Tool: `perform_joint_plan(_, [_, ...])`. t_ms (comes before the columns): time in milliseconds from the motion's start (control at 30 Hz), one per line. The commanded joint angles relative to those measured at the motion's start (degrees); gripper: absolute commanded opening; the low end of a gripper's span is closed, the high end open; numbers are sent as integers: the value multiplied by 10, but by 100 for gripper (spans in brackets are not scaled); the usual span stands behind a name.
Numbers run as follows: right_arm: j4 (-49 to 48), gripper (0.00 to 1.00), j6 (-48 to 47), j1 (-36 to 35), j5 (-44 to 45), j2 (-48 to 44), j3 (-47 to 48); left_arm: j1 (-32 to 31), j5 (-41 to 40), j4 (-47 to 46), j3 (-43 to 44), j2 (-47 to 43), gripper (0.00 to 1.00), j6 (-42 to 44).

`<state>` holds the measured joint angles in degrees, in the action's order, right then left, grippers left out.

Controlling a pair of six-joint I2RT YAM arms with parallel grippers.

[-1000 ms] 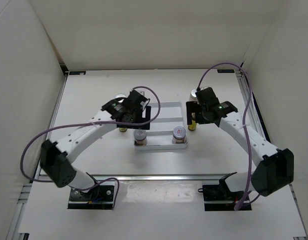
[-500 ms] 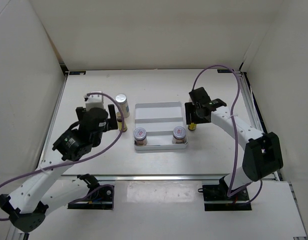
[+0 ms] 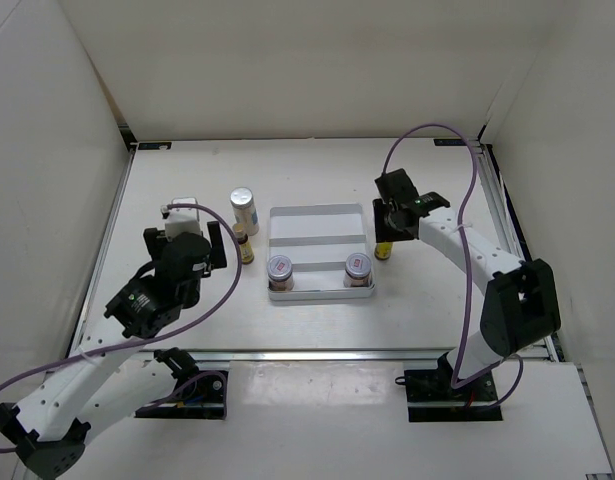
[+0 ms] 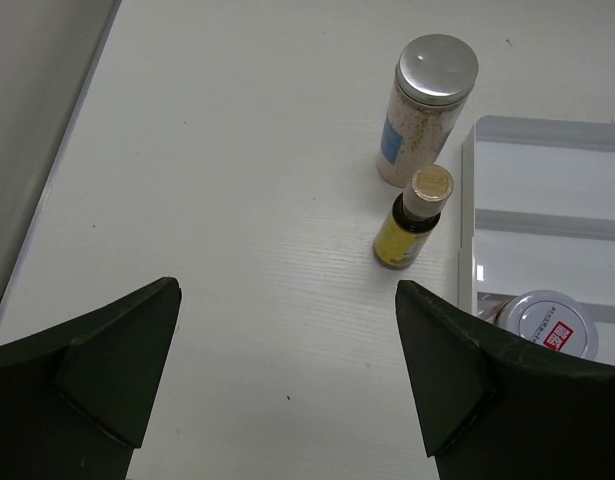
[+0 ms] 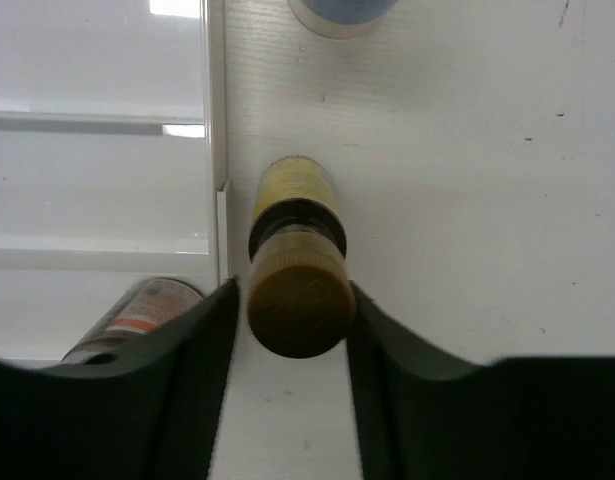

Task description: Organize the condiment bottles

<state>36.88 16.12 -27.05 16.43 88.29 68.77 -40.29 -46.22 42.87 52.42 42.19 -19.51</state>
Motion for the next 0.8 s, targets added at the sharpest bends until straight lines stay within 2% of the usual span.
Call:
perform_joint_plan(0, [-15,55,-4,2,10,2,25,2,-14,-16,-4,9,100,11])
perform_joint_plan(33, [-15,65,-4,2,10,2,25,2,-14,-16,-4,9,100,11])
perform_joint_plan(133, [-15,73,-4,2,10,7,25,2,-14,-16,-4,9,100,11])
perform_joint_plan(367, [-26,74,-4,2,28,7,25,2,-14,-16,-4,9,100,16])
perform_joint_plan(633, [-68,65,-4,2,56,20,5,2,-14,-21,-4,14,100,16])
perform_joint_plan(767, [-68,52,-4,2,56,31,11,2,-14,-21,-4,14,100,16])
